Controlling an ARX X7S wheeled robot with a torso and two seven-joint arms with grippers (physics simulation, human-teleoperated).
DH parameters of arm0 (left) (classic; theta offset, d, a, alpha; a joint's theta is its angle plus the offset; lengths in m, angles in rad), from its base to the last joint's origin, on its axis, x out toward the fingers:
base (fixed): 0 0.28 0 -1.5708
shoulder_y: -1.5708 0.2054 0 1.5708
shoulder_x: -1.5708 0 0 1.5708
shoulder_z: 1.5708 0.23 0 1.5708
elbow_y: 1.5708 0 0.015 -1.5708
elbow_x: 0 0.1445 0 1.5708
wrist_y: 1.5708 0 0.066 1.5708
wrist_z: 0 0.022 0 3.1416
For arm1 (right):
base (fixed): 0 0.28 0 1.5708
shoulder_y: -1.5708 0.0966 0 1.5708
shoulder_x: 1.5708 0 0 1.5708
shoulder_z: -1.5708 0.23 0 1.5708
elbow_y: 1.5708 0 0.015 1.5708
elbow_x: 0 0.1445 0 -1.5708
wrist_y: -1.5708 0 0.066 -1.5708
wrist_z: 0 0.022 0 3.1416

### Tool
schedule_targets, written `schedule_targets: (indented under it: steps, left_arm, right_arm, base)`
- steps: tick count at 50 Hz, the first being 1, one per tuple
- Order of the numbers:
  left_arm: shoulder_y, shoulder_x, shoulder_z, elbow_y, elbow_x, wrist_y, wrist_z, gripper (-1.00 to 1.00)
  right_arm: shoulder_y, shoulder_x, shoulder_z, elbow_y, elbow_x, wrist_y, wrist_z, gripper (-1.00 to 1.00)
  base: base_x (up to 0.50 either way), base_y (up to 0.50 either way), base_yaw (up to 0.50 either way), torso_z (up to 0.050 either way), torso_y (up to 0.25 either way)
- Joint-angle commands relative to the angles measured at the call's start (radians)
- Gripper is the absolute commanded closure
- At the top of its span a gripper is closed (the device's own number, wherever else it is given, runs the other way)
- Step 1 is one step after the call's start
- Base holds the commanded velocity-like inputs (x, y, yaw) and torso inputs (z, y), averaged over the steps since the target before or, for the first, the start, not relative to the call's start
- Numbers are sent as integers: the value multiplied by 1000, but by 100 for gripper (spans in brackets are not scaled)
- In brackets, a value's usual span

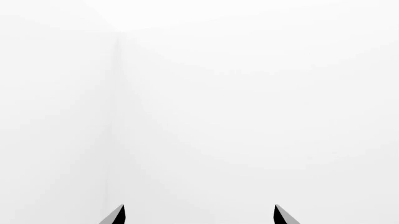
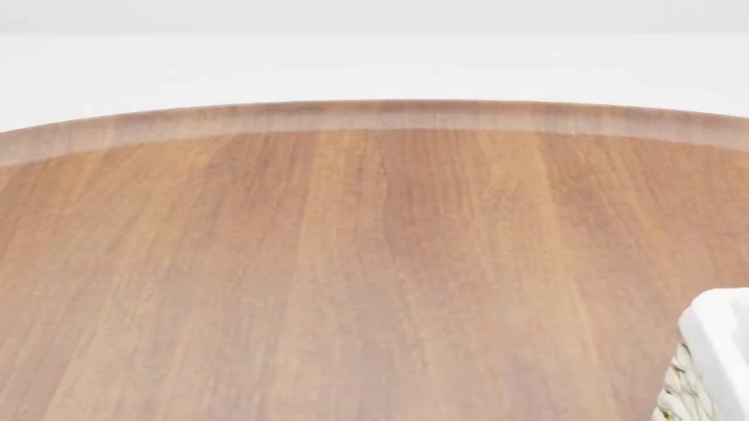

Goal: Pick the milk and place it in the basket.

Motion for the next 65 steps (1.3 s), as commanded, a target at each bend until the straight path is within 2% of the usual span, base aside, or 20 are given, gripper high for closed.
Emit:
schedule_targets:
  steps: [1, 31, 65]
  left_arm:
    - [-3, 21, -26, -18, 28, 32, 11, -100]
    - [11, 19, -24, -29, 29, 52, 11, -100]
    - [22, 12, -36, -26, 16, 61, 2, -100]
  right_arm:
    - [46, -59, -1, 90, -26, -6, -62, -100]
    - [181, -203, -62, 397, -50, -65, -188, -100]
    - [232, -312, -122, 640, -73, -157, -283, -100]
  base:
    - [0, 0, 0, 0, 0]
    - [0, 0, 0, 0, 0]
    - [0, 0, 0, 0, 0]
